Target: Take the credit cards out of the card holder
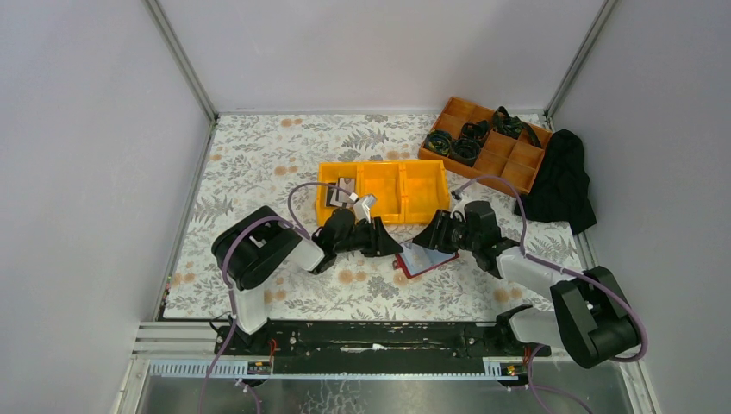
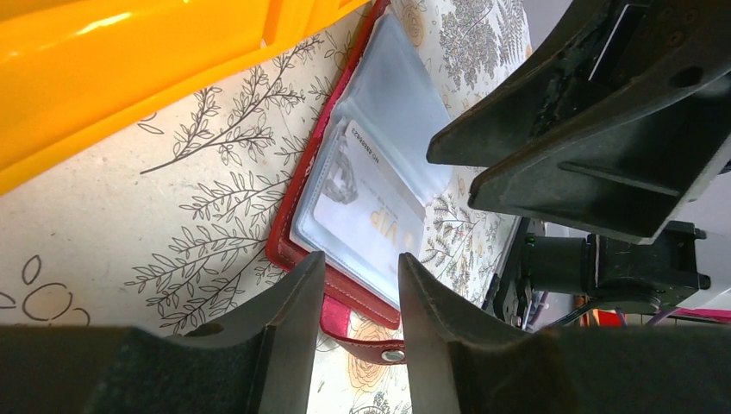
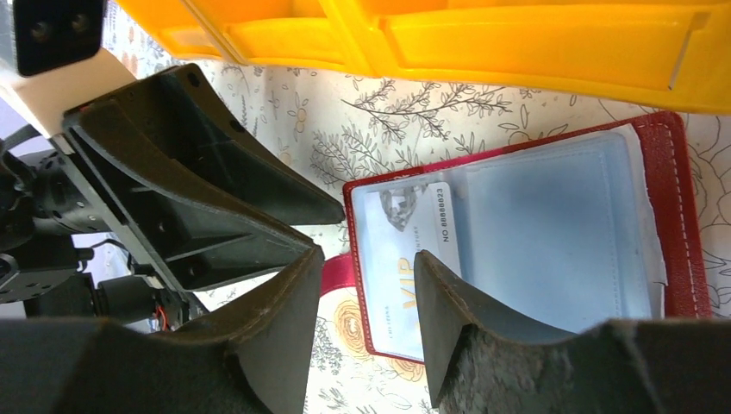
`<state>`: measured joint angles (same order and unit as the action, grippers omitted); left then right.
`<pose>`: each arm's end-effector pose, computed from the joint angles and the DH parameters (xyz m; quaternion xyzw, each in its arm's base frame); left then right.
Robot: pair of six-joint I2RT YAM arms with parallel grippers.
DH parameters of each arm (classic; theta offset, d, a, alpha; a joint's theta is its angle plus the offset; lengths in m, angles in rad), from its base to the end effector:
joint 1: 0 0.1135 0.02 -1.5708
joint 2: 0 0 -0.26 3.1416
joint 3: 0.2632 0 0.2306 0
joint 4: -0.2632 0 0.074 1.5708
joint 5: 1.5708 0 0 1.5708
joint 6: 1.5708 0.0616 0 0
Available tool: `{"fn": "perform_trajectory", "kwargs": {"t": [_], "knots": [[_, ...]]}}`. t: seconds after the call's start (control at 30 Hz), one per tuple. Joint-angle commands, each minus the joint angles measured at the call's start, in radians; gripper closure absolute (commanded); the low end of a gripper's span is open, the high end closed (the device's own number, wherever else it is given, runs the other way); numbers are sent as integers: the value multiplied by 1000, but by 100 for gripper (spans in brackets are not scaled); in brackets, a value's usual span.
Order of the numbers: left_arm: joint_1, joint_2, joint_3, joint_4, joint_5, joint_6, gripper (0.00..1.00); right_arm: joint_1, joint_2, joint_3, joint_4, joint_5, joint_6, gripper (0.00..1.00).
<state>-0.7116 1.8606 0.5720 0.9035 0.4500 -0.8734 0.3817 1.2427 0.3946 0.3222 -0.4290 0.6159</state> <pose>0.2354 -0.2384 0.1169 0.0589 0.8159 -0.5178 0.2506 0.2141 0.1135 0.1670 -0.0066 0.8534 0.3952 0.3399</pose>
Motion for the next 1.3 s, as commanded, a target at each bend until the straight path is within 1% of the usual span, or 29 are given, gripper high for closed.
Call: {"fn": "perform_trajectory", "kwargs": {"t": [0.0, 0.13, 0.23, 0.3, 0.47, 0.73, 0.97, 1.27], "knots": [[6, -10, -11, 17, 24, 3, 56, -9, 21, 21, -9, 22, -41, 49], [-17, -45, -31, 31, 23, -22, 56, -25, 41, 7, -8, 32, -46, 49], [-68, -84, -7, -31, -10, -7, 56, -33, 56, -12, 9, 35, -41, 49], [-96, -95, 11, -40, -15, -10, 56, -35, 67, -16, 13, 31, -39, 49], [-135, -79, 50, -52, -7, -15, 56, -38, 78, -28, 27, 22, -36, 49], [-137, -1, 20, 18, -6, -48, 56, -41, 75, -41, 48, 9, -27, 48], [-137, 67, -9, 81, -9, -70, 56, -43, 90, -66, 132, -68, 1, 48], [-132, 124, -1, 101, -10, -69, 56, -44, 96, -83, 214, -145, 37, 48]]}}
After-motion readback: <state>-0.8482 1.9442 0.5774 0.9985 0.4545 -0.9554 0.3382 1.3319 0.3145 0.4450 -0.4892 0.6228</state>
